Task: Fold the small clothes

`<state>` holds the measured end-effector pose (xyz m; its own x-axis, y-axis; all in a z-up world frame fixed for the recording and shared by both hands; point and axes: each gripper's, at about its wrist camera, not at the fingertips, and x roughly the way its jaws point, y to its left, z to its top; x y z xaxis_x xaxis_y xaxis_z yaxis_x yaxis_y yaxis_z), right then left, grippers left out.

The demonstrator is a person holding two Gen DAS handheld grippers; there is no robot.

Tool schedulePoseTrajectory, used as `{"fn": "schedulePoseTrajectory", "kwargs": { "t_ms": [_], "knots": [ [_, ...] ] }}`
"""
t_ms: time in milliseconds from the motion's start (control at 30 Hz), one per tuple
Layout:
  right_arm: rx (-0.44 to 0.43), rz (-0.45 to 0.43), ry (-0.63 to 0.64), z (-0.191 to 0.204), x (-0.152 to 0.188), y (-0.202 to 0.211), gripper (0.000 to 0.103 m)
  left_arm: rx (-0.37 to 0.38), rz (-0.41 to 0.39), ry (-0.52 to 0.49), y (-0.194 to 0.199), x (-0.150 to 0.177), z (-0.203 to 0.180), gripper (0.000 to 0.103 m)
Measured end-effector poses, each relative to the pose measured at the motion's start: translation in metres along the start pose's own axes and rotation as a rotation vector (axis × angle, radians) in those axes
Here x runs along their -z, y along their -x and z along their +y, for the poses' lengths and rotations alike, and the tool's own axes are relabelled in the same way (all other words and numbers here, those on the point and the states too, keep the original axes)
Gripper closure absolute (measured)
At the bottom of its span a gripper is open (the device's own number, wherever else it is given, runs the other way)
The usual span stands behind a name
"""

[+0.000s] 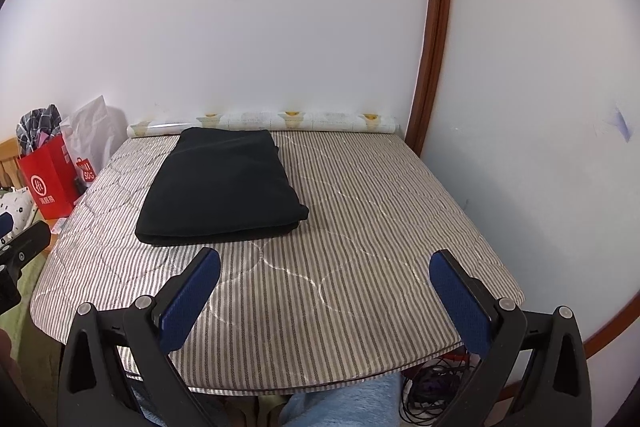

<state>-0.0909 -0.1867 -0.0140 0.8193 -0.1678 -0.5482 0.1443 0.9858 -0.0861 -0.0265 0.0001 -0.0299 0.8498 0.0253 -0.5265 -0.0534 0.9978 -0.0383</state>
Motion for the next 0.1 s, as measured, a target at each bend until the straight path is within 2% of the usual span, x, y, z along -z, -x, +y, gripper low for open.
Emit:
{"fn": "schedulePoseTrajectory", "kwargs": {
  "t_ms": [100],
  "knots": [
    [0.0, -0.004, -0.003, -0.0011, 0.0008, 0.0, 0.0, 0.008, 0.006, -0.006, -0.0021, -0.0002, -0.0024, 0.005]
  ]
}}
